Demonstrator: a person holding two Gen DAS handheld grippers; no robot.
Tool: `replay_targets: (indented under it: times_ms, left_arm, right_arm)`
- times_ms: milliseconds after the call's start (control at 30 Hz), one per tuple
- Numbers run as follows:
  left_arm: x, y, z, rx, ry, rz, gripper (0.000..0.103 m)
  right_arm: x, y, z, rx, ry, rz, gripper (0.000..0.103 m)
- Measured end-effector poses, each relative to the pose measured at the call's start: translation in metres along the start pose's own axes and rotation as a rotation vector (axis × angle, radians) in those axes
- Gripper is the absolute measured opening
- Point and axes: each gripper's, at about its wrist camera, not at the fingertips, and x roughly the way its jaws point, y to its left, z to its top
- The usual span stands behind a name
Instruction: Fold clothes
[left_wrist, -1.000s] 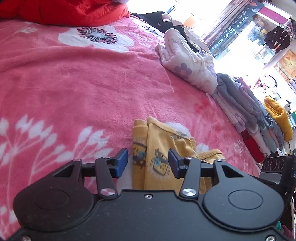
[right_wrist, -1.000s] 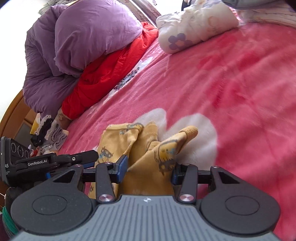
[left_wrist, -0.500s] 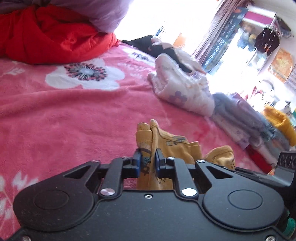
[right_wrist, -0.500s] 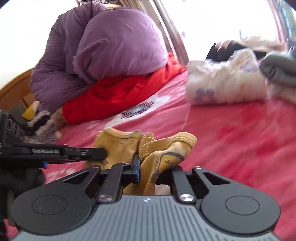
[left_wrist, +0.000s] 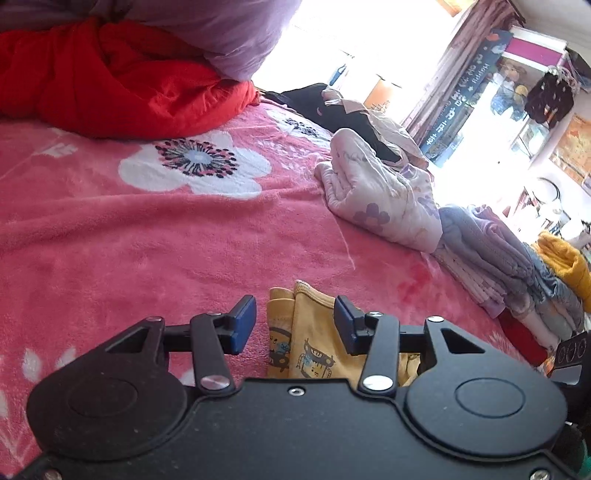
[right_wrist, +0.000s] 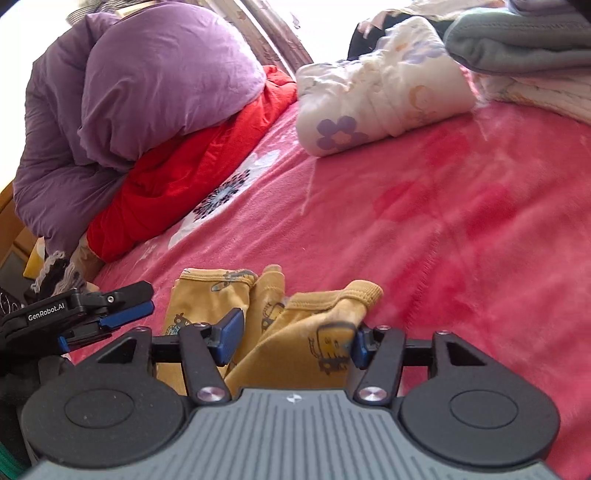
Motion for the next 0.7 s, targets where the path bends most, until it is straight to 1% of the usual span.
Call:
replay_targets:
  times_ms: [33,100,233,267,333,500,633,700]
  left_arm:
    - [0.002,-0.005,-0.001,0.032,0.002,-0.003,0.044]
    - [0.006,-0.01,-0.004,0.067,0.013,-0.008,0.036]
    - [0.018,-0.015,-0.011,0.12,0.039,0.015,0.034]
    - [0.02,-0.014,-0.011,0.122,0.042,0.019,0.034]
    - [0.024,-0.013,-0.012,0.124,0.05,0.028,0.033]
    - [0.029,-0.015,-0.014,0.155,0.047,0.038,0.027]
    - [0.03,-0.021,-0.014,0.195,0.038,0.058,0.023]
    - [0.03,-0.023,-0.015,0.222,0.034,0.074,0.015]
  right_arm:
    - [-0.004,-0.001,-0.002,0.002,0.005,-0.017,0.058]
    - [-0.011,-0.003,-0.005,0.004,0.011,-0.054,0.058]
    - [-0.018,-0.01,-0.007,-0.004,0.004,-0.085,0.056]
    - [-0.016,-0.012,-0.007,-0.001,0.001,-0.087,0.051]
    - [-0.012,-0.014,-0.006,-0.003,0.001,-0.094,0.043]
    - [-0.007,-0.011,-0.006,-0.021,0.007,-0.091,0.043]
    - [-0.006,-0.014,-0.004,-0.005,-0.007,-0.079,0.043]
    - [-0.006,-0.016,-0.004,0.007,-0.017,-0.07,0.043]
